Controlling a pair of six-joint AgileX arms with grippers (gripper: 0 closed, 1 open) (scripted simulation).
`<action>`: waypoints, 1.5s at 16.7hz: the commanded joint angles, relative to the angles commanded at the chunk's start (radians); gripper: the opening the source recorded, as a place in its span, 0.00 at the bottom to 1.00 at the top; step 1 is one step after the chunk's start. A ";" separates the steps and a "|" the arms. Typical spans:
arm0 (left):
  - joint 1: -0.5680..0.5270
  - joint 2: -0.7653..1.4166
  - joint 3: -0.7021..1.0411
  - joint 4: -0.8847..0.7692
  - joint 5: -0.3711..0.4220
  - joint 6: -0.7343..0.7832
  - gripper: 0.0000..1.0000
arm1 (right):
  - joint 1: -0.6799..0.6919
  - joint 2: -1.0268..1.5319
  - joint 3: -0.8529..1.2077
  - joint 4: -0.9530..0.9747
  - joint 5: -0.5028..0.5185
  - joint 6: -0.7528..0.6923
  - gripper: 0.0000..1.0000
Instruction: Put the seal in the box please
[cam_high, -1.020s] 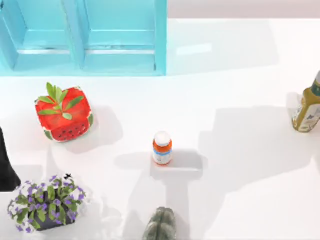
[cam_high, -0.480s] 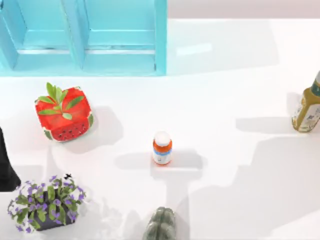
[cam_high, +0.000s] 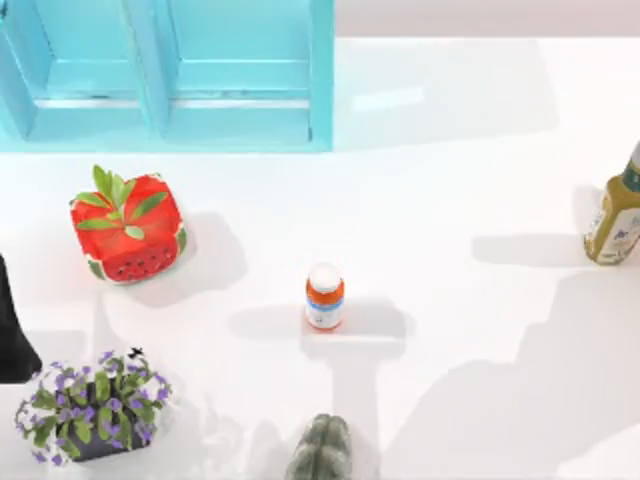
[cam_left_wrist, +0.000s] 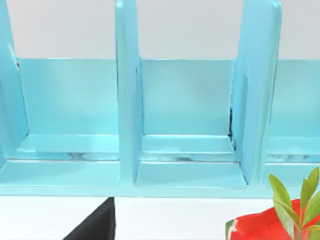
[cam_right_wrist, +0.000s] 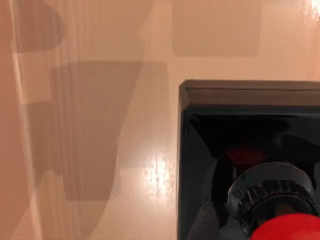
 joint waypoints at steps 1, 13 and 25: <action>0.000 0.000 0.000 0.000 0.000 0.000 1.00 | 0.001 0.002 -0.030 0.031 0.000 0.001 0.00; 0.000 0.000 0.000 0.000 0.000 0.000 1.00 | 0.002 0.007 -0.087 0.092 -0.001 0.003 0.38; 0.000 0.000 0.000 0.000 0.000 0.000 1.00 | 0.002 0.007 -0.087 0.092 -0.001 0.003 1.00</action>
